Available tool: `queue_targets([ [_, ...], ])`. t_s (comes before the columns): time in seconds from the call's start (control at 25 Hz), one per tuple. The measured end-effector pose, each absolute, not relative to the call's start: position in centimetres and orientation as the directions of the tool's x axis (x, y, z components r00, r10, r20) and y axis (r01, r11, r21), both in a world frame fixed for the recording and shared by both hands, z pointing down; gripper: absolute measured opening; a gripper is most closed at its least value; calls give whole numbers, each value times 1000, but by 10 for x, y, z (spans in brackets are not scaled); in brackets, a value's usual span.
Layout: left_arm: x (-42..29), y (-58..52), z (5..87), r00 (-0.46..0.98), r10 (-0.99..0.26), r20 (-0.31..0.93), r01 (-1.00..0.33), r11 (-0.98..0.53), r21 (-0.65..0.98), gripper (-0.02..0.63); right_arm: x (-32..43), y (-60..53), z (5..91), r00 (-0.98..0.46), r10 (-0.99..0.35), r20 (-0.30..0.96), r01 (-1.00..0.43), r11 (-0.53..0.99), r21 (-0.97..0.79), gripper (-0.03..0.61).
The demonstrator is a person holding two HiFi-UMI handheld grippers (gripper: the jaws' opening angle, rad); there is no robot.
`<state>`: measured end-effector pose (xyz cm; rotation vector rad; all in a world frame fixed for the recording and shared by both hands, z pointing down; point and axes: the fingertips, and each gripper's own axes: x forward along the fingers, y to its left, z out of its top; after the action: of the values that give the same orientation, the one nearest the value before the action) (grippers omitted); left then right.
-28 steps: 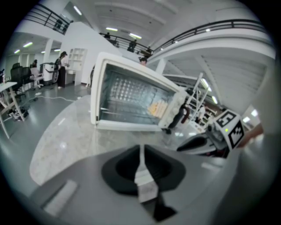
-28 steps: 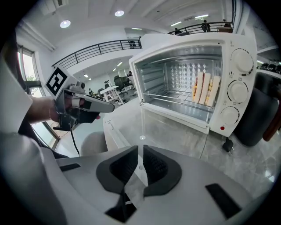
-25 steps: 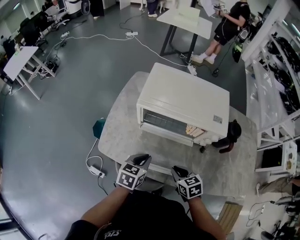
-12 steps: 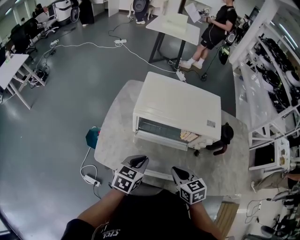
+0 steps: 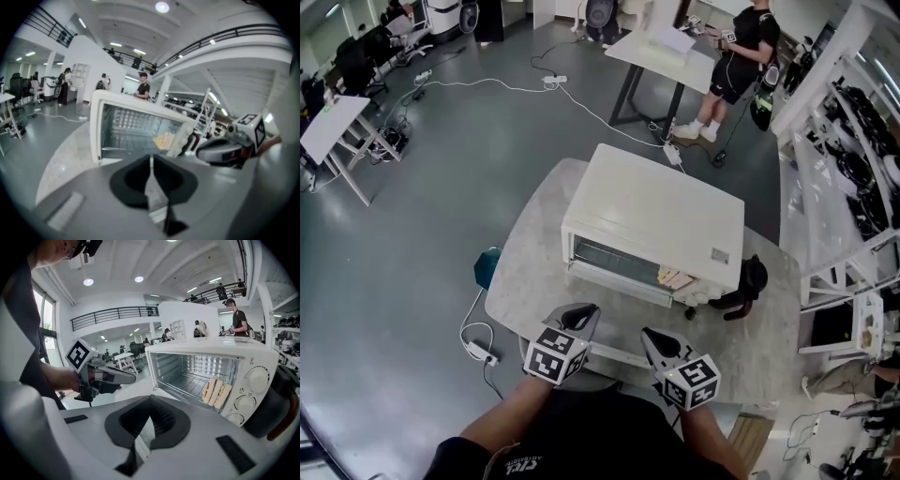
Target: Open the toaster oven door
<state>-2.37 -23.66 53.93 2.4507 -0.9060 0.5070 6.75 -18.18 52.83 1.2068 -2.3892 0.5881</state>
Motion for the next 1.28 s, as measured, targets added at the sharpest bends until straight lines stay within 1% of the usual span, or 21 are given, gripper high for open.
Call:
queue_targets([
  [0.4, -14, -237, 509, 686, -561, 463, -711, -650, 267, 25, 70, -184, 506, -614, -645, 455, -774, 607, -183, -8],
  [0.84, 0, -238, 498, 679, -574, 457, -717, -651, 248, 23, 91, -182, 497, -612, -662, 433, -777, 606, -170, -8],
  [1.28, -1, -236, 501, 668, -580, 465, -729, -636, 255, 21, 88, -182, 496, -631, -651, 422, -761, 624, -175, -8],
])
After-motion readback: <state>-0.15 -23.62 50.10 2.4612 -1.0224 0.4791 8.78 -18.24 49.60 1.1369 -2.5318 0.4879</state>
